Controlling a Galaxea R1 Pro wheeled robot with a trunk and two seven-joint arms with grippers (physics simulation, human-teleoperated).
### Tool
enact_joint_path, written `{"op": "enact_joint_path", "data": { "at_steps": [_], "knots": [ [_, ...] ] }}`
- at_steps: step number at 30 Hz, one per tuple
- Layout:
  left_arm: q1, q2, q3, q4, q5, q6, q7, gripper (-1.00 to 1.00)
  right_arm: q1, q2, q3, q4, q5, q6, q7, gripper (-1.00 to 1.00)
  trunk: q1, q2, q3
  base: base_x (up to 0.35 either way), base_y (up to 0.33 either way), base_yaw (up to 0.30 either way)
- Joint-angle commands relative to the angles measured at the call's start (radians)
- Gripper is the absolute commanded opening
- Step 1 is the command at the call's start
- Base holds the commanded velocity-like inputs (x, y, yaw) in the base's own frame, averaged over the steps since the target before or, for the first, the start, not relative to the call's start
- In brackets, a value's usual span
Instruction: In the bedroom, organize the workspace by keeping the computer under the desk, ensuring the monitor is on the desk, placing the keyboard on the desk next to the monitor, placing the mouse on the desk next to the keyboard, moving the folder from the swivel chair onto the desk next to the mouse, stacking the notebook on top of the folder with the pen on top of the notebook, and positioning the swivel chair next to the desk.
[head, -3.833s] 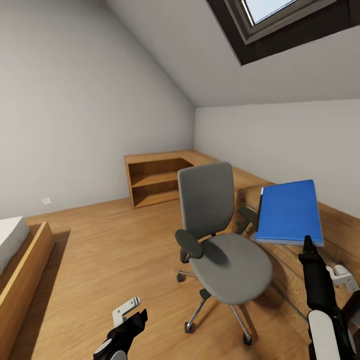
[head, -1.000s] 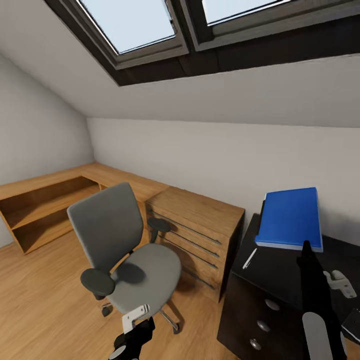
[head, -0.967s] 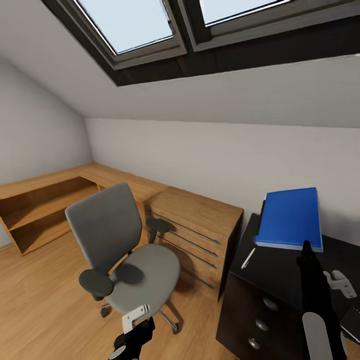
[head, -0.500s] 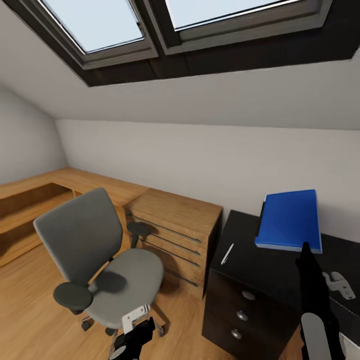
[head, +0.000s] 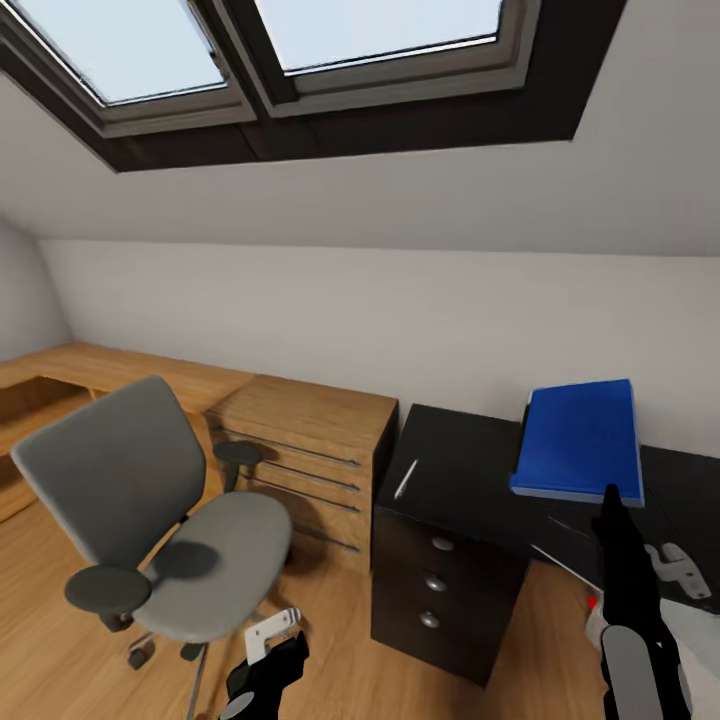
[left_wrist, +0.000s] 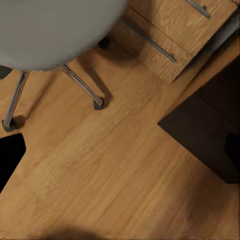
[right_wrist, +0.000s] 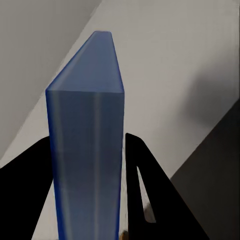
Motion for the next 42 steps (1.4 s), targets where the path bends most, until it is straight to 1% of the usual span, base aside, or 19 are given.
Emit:
{"op": "enact_joint_path", "data": {
  "at_steps": [1, 6, 10, 28, 31, 37, 39, 42],
  "knots": [
    [-0.001, 0.0, -0.001, -0.002, 0.003, 0.004, 0.006, 1.0, -0.002, 0.001, -0.002, 0.002, -0.01, 0.001, 0.008, -1.0, -0.001, -0.001, -0.001, -0.336, 0.0, -0.284],
    [-0.001, 0.0, -0.002, -0.001, 0.003, 0.004, 0.006, 1.0, -0.001, 0.001, 0.007, 0.021, -0.01, 0.0, 0.008, -1.0, -0.001, -0.001, -0.001, -0.323, -0.004, -0.284],
    [-0.001, 0.0, -0.002, -0.001, 0.003, 0.004, 0.006, 1.0, -0.001, 0.001, 0.011, 0.026, -0.01, -0.001, 0.008, -1.0, -0.001, -0.001, -0.001, -0.133, -0.018, -0.284],
    [-0.001, 0.0, -0.003, 0.0, 0.003, 0.004, 0.006, 1.0, -0.002, -0.001, 0.012, 0.038, -0.01, -0.002, 0.008, -1.0, -0.001, -0.001, -0.001, -0.007, -0.001, -0.284],
    [-0.001, -0.001, -0.003, 0.0, 0.003, 0.004, 0.006, 1.0, -0.002, -0.001, 0.013, 0.051, -0.009, -0.022, 0.008, -1.0, -0.001, -0.001, -0.001, 0.0, 0.0, -0.284],
    [-0.001, 0.0, -0.003, 0.0, 0.003, 0.004, 0.006, 1.0, -0.002, -0.002, 0.014, 0.056, -0.009, -0.028, 0.008, -1.0, -0.001, -0.001, -0.001, 0.0, 0.0, -0.27],
    [-0.001, 0.0, -0.003, 0.0, 0.003, 0.004, 0.006, 1.0, -0.002, -0.002, 0.029, 0.058, -0.01, -0.025, 0.012, -1.0, -0.001, -0.001, -0.001, 0.0, 0.0, -0.054],
    [-0.001, 0.0, -0.003, 0.0, 0.003, 0.004, 0.006, 1.0, -0.002, -0.004, 0.07, 0.058, -0.01, -0.025, 0.011, -1.0, -0.001, -0.001, -0.001, 0.0, 0.0, -0.02]
  ]
}}
